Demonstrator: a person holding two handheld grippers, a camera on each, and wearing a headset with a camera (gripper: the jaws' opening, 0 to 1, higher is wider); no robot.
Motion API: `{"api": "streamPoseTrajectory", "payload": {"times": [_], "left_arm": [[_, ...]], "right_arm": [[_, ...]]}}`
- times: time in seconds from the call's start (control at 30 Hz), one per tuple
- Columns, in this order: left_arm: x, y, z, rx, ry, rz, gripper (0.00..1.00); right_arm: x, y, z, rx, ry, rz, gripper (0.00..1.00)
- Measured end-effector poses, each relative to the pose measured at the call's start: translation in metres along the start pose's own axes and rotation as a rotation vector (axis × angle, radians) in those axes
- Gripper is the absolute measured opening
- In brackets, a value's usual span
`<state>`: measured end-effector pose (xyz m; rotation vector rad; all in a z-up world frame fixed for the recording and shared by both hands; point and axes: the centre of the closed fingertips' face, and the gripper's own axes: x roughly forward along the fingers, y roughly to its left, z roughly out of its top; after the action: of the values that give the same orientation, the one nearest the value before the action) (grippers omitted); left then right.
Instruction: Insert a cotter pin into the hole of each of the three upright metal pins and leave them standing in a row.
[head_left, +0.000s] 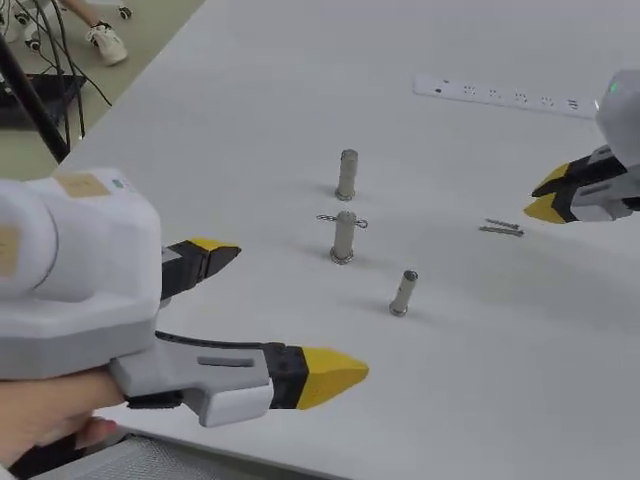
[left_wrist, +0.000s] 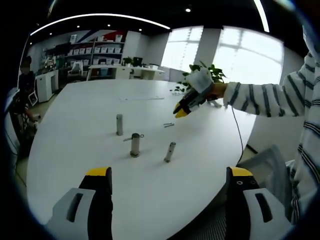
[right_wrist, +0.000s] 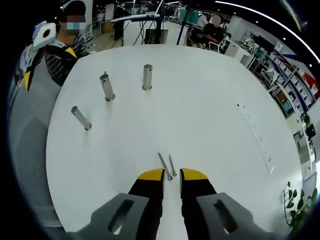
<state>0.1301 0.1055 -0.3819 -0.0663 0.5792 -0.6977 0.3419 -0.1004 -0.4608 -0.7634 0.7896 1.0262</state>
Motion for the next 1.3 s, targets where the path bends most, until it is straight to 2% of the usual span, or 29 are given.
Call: {"api": "streamPoseTrajectory", "payload": {"times": [0.13, 0.3, 0.43, 0.53, 0.63, 1.0, 1.07, 1.17, 1.3], "left_arm": [[-0.001, -0.001, 0.000, 0.002, 0.004, -0.001, 0.91], [-0.002, 0.000, 0.001, -0.001, 0.007, -0.005, 0.88], [0.000, 0.001, 0.000, 0.004, 0.019, -0.010, 0.88], [0.001, 0.001, 0.001, -0.004, 0.016, -0.018, 0.88], [0.003, 0.001, 0.000, -0.011, 0.018, -0.024, 0.88], [0.006, 0.003, -0.001, -0.023, 0.020, -0.029, 0.88], [0.006, 0.002, -0.002, -0.023, 0.023, -0.033, 0.88], [0.006, 0.001, -0.004, -0.024, 0.041, -0.041, 0.87], [0.007, -0.001, -0.001, -0.021, 0.040, -0.044, 0.87]], "right_arm": [[0.011, 0.004, -0.003, 0.009, 0.008, 0.039, 0.05], [0.021, 0.006, -0.006, 0.011, 0.035, 0.042, 0.03], [0.029, 0.002, -0.015, 0.004, 0.073, 0.031, 0.04], [0.030, 0.001, -0.015, 0.022, 0.071, 0.031, 0.02], [0.032, -0.002, -0.015, 0.008, 0.080, 0.027, 0.02], [0.036, 0.005, -0.012, -0.085, 0.135, 0.076, 0.01], [0.036, 0.009, -0.012, -0.079, 0.142, 0.103, 0.00], [0.034, 0.007, -0.011, -0.077, 0.153, 0.107, 0.00], [0.034, 0.004, -0.011, -0.053, 0.164, 0.130, 0.00]]}}
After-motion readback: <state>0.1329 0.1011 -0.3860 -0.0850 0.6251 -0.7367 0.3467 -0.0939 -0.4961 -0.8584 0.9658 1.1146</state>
